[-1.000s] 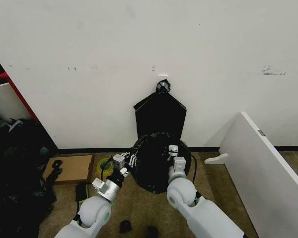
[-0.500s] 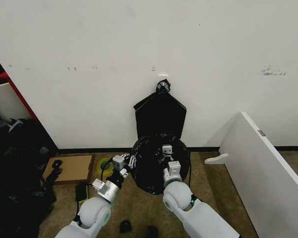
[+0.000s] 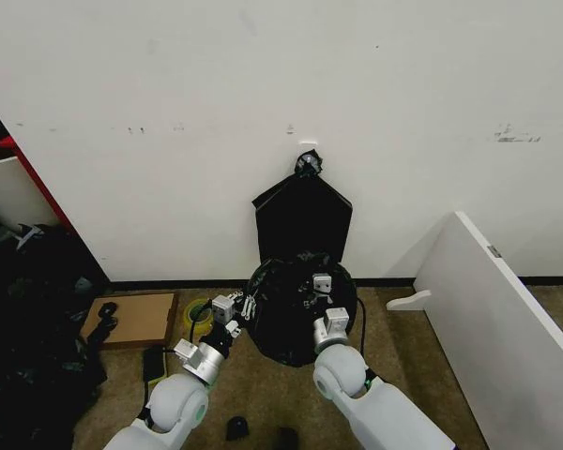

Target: Place the garbage bag over the trash bin.

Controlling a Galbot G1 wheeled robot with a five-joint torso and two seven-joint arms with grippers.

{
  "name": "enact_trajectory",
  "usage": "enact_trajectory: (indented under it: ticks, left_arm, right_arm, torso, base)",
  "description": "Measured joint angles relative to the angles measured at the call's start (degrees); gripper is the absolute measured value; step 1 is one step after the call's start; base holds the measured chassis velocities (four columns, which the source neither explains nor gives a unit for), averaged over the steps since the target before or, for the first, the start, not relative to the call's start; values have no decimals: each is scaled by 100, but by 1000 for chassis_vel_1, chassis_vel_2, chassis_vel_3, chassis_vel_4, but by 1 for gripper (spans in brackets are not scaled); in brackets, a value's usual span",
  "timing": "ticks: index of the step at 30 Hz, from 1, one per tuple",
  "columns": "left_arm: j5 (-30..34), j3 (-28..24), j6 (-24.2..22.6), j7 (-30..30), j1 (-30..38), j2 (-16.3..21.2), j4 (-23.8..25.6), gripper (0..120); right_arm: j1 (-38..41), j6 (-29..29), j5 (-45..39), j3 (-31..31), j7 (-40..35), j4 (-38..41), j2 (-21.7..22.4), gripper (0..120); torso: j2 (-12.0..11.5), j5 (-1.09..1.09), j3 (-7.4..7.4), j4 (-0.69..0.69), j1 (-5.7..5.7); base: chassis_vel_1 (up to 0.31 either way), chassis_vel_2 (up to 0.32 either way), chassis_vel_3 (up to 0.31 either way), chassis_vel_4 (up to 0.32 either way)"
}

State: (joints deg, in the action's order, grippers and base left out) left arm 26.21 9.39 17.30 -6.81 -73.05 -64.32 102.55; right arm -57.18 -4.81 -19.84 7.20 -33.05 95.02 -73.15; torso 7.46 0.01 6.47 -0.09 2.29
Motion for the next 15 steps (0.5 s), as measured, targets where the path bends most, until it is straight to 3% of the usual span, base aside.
enact_trajectory:
  ticks: [9,15]
  left_arm:
    - [0,4,-8,-34,21,20,6,4]
    - [-6,-5,0,-35,70,9,-128,4]
  right_arm:
    - [48,-1470,200,112,-811,131,50,0]
    - [-41,-1788,223,184,-880,480,218,0]
  torso:
    - [0,1,0,1,0]
    - [0,0,0,1,0]
  base:
    - [0,0,0,0]
    - [0,0,0,0]
